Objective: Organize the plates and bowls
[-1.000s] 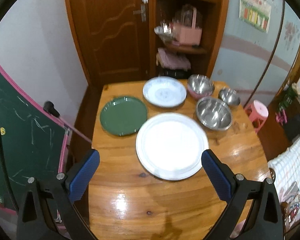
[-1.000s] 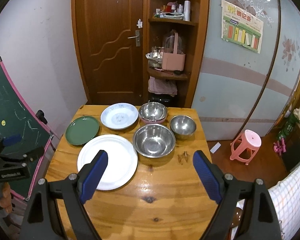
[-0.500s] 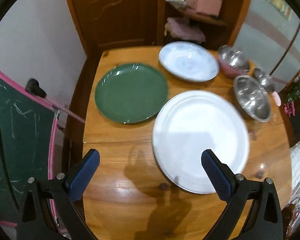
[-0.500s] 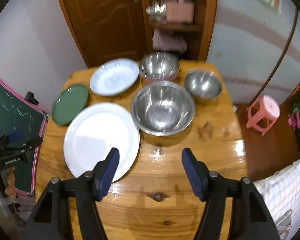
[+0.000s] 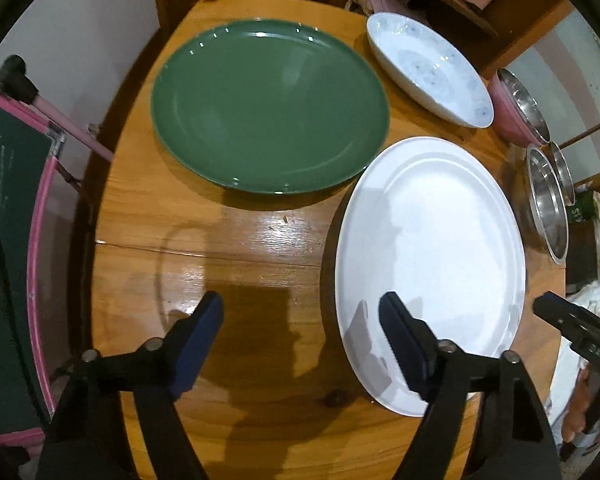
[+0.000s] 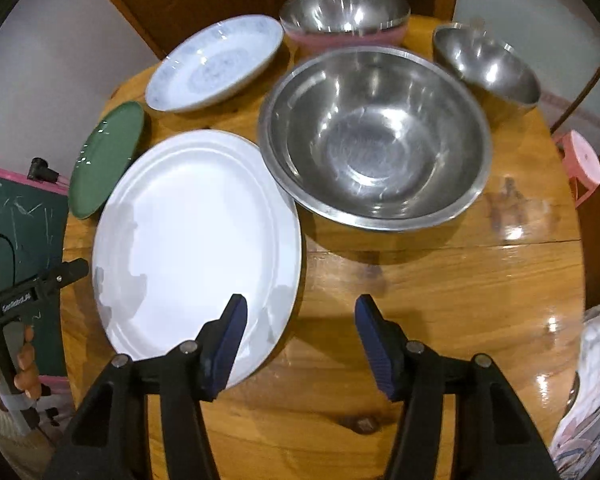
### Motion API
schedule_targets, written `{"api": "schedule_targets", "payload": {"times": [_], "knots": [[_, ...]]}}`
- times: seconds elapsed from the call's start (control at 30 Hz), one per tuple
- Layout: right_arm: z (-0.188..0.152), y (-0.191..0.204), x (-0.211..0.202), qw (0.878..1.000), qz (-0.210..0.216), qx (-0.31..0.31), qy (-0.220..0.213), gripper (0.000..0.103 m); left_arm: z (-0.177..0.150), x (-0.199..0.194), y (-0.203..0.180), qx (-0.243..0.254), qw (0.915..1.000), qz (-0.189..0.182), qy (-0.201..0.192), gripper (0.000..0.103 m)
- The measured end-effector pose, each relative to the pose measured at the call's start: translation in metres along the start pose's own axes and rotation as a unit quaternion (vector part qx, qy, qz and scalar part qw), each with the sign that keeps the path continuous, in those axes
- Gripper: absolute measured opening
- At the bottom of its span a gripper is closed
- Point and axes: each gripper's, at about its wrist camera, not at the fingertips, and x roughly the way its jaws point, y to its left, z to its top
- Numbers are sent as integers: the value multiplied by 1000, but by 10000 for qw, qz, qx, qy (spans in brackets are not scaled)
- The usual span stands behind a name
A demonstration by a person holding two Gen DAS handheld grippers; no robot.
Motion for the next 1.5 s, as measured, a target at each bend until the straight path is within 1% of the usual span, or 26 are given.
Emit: {"api": "schedule_targets", "payload": {"times": [0.1, 0.13, 0.23, 0.27, 0.3, 0.33, 0.37, 0.4, 0.47, 0.6, 0.67, 0.7, 0.73, 0.8, 0.83, 0.93, 1.03, 1.1, 1.2, 1.37, 1.5], "knots": [[6, 0, 13, 9998, 1, 100, 158, 56, 3, 6, -4, 8, 9999, -95, 118, 68], [8, -1, 15, 9997, -18, 130, 185, 56, 1, 6, -2, 6, 9998, -120, 132, 68], [13, -3, 20, 9992, 113, 266, 271, 56, 6, 12, -4, 5, 9997, -163, 199, 67], [14, -4, 22, 9990, 155, 305, 288, 56, 7, 14, -4, 21, 9996, -171, 222, 66], [15, -4, 23, 9989, 170, 316, 287, 55, 8, 17, -5, 48, 9995, -190, 246, 63], [17, -4, 25, 9989, 163, 321, 291, 51, 8, 18, -5, 57, 9994, -215, 273, 61], [19, -4, 27, 9988, 153, 326, 318, 44, 10, 18, -7, 84, 9994, -212, 251, 57], [18, -8, 28, 9987, 175, 342, 346, 41, 11, 19, -8, 96, 9993, -242, 262, 53], [21, -11, 31, 9978, 319, 427, 399, 37, 13, 20, -10, 85, 9991, -304, 280, 52], [25, -9, 34, 9970, 441, 490, 411, 29, 12, 20, -14, 148, 9989, -332, 305, 48], [27, -7, 34, 9968, 499, 465, 415, 22, 12, 19, -15, 182, 9988, -301, 330, 46], [27, -7, 33, 9968, 522, 441, 416, 20, 11, 18, -12, 184, 9988, -306, 340, 46], [28, -4, 34, 9969, 532, 414, 417, 18, 12, 18, -12, 179, 9986, -327, 365, 44], [29, 1, 34, 9973, 497, 357, 409, 18, 12, 18, -11, 160, 9980, -445, 429, 29], [28, 2, 33, 9976, 482, 326, 386, 18, 12, 20, -12, 114, 9971, -565, 490, 26], [26, 5, 31, 9979, 485, 280, 336, 18, 11, 21, -16, 156, 9969, -562, 520, 18], [25, 8, 30, 9984, 420, 208, 313, 17, 10, 21, -21, 248, 9973, -467, 517, 18], [24, 10, 30, 9988, 344, 164, 311, 17, 9, 20, -21, 251, 9972, -465, 536, 18], [22, 12, 32, 9987, 344, 163, 345, 17, 6, 13, -21, 279, 9974, -442, 493, 18], [16, 16, 27, 9980, 450, 201, 385, 18, -2, -12, -15, 213, 9979, -462, 403, 17], [7, 26, 9, 9976, 588, 130, 340, 18, -16, -42, -13, 230, 9984, -449, 249, 17]]}}
